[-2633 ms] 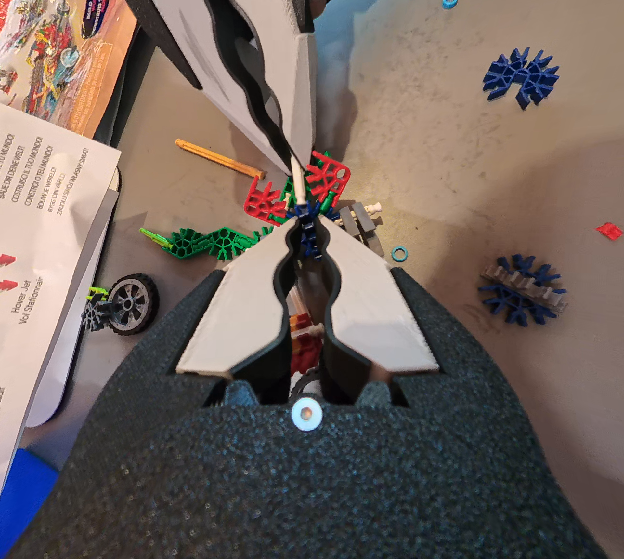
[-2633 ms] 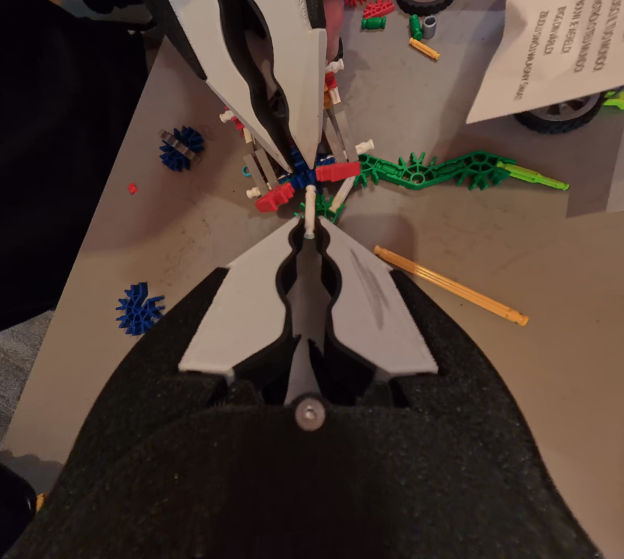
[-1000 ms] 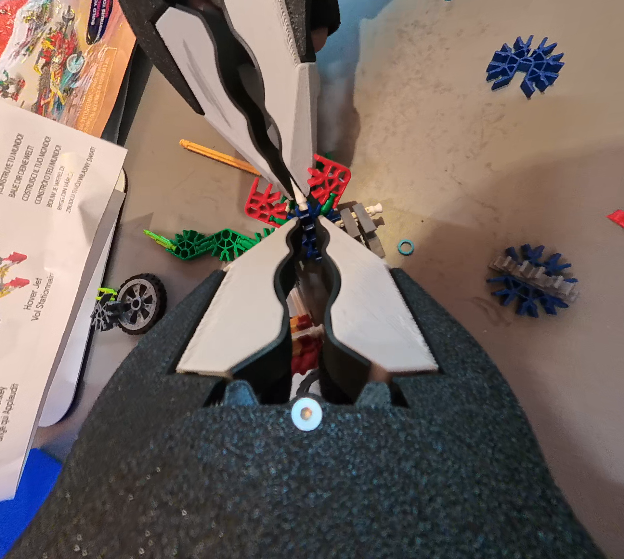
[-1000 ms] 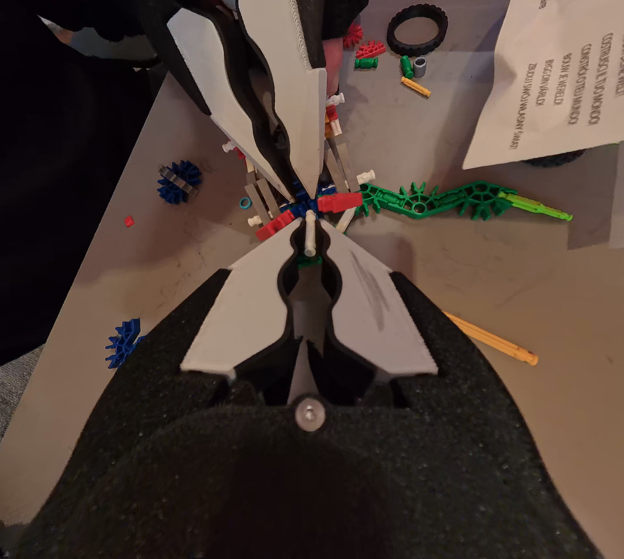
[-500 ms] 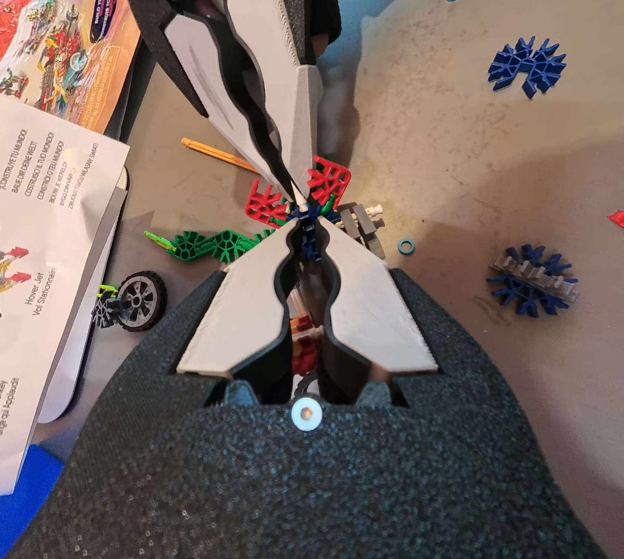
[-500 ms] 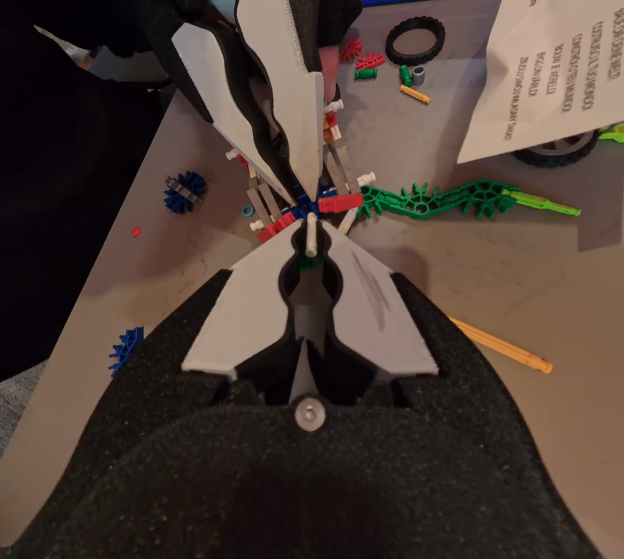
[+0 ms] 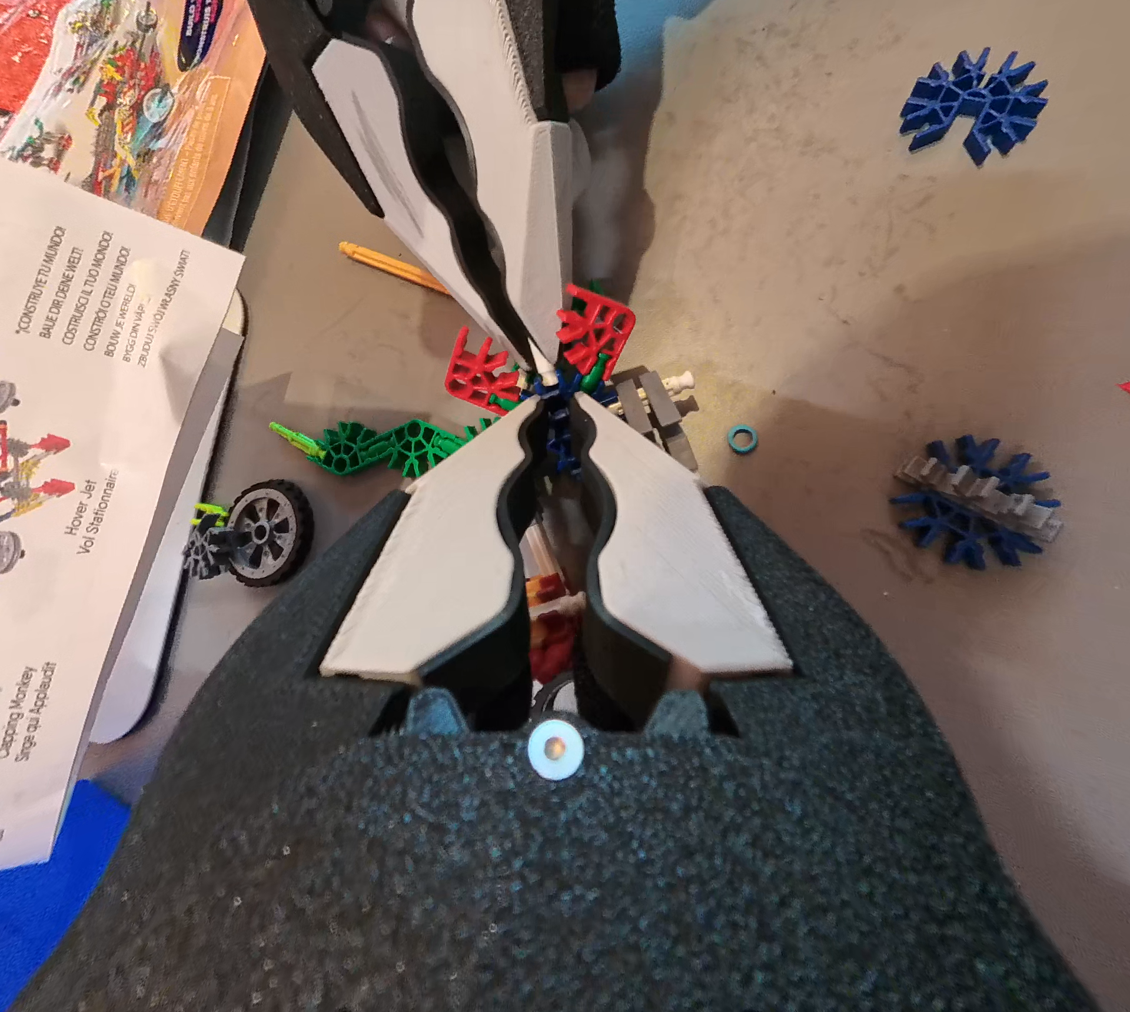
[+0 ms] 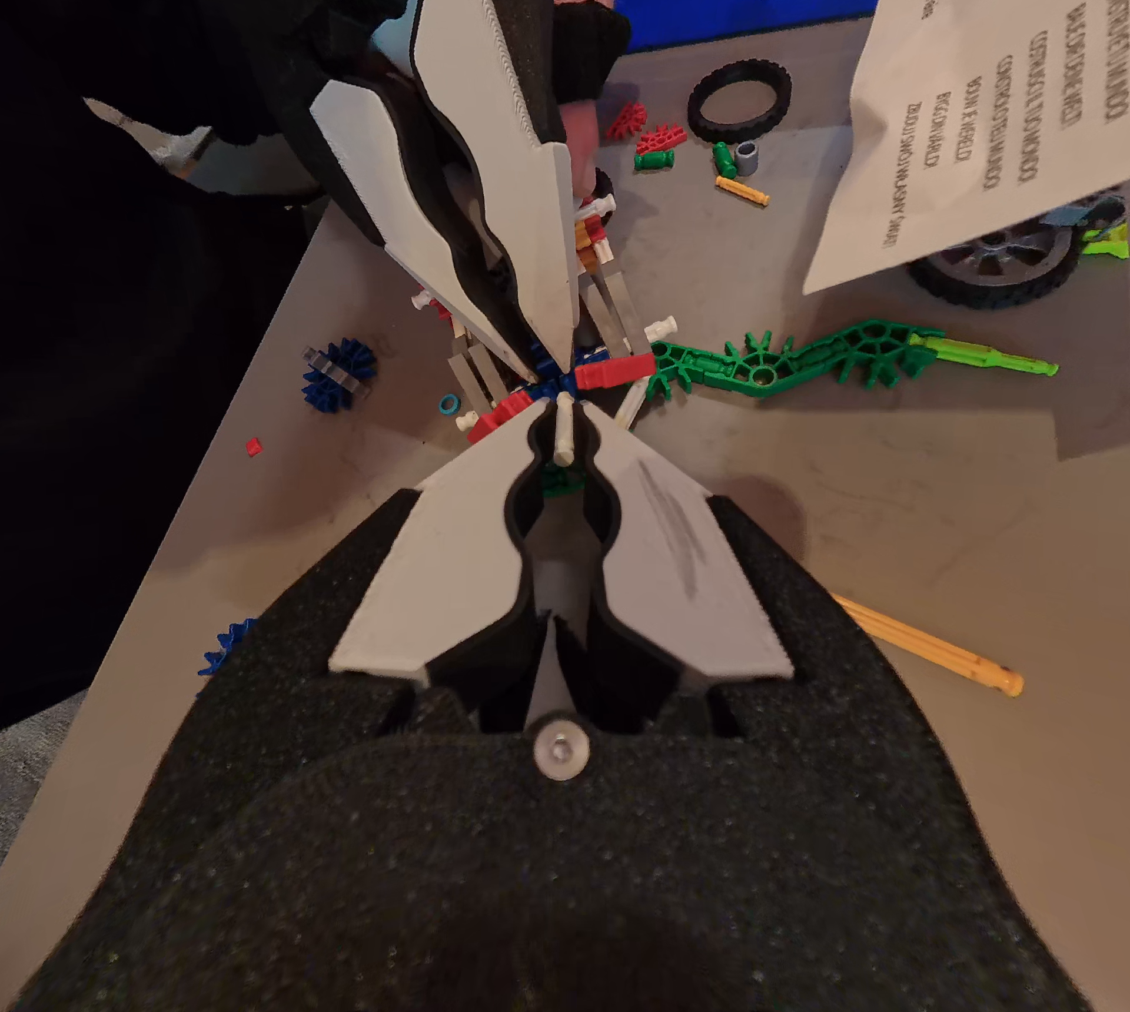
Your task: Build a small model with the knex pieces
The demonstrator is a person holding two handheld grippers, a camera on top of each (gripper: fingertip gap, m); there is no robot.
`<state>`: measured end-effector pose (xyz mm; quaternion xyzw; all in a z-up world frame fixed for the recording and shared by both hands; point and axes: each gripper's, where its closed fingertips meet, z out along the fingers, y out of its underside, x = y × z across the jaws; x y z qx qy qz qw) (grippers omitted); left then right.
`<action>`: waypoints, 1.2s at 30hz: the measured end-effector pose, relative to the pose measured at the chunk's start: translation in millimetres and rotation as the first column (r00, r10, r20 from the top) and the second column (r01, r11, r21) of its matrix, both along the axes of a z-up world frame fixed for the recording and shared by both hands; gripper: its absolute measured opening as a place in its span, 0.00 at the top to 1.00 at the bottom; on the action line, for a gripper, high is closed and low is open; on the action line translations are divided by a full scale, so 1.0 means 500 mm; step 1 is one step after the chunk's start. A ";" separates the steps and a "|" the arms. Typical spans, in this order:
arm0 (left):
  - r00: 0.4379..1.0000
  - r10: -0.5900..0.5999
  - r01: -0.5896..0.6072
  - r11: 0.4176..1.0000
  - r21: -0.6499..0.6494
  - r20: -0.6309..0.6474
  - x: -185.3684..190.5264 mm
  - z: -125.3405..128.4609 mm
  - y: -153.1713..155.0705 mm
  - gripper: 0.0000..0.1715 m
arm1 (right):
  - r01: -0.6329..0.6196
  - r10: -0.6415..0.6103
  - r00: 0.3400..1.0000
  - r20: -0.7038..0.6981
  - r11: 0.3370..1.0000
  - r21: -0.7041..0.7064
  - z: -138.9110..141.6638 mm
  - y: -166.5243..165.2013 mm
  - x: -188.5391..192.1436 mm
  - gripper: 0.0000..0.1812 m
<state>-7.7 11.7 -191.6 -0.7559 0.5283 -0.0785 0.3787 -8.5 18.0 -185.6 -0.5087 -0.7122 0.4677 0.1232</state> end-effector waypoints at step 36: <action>0.999 -0.013 0.015 0.998 0.068 -0.038 0.014 -0.002 0.019 0.97 | 0.027 -0.042 0.996 0.080 0.983 0.180 -0.018 0.035 0.031 0.96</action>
